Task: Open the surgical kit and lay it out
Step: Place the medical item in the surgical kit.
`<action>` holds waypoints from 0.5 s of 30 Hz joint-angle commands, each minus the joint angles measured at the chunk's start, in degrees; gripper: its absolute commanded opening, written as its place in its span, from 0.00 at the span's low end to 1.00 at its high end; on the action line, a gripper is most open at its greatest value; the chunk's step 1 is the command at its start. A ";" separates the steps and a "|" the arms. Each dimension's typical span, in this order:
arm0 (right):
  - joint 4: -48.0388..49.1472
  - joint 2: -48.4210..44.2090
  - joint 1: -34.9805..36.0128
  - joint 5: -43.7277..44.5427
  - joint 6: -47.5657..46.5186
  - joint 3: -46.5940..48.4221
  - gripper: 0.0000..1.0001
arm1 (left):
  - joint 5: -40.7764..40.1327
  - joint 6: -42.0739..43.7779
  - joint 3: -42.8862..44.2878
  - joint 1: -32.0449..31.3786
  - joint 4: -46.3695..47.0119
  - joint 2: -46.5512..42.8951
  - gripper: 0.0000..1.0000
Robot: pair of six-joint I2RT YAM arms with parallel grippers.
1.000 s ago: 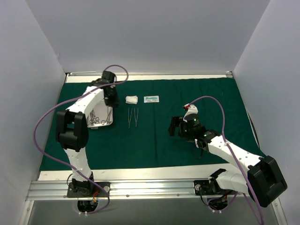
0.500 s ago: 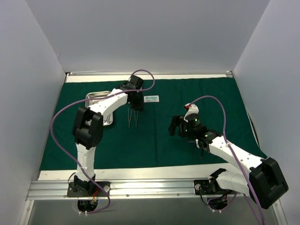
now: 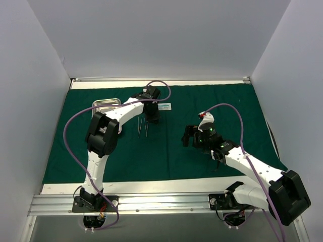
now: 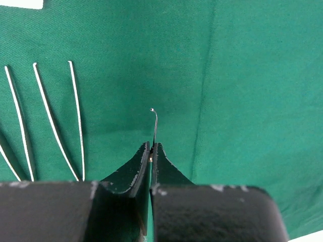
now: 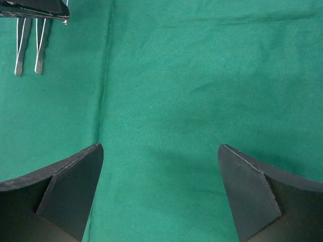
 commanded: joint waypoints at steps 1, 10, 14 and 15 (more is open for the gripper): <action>-0.48 -1.28 0.38 1.78 -0.16 -0.48 0.91 | 0.01 -1.61 0.92 -0.36 1.93 -0.36 0.03; 0.49 -0.40 0.29 1.43 -0.07 -0.66 0.92 | -2.01 -1.97 -1.63 -0.53 2.20 -1.24 0.03; 0.40 -0.75 0.29 1.51 0.02 -0.83 0.92 | -2.36 -1.88 -1.98 -0.53 1.93 -0.98 0.03; 0.49 -0.83 0.29 1.51 0.02 -0.83 0.92 | -2.36 -1.53 -1.98 -0.53 1.93 -0.72 0.03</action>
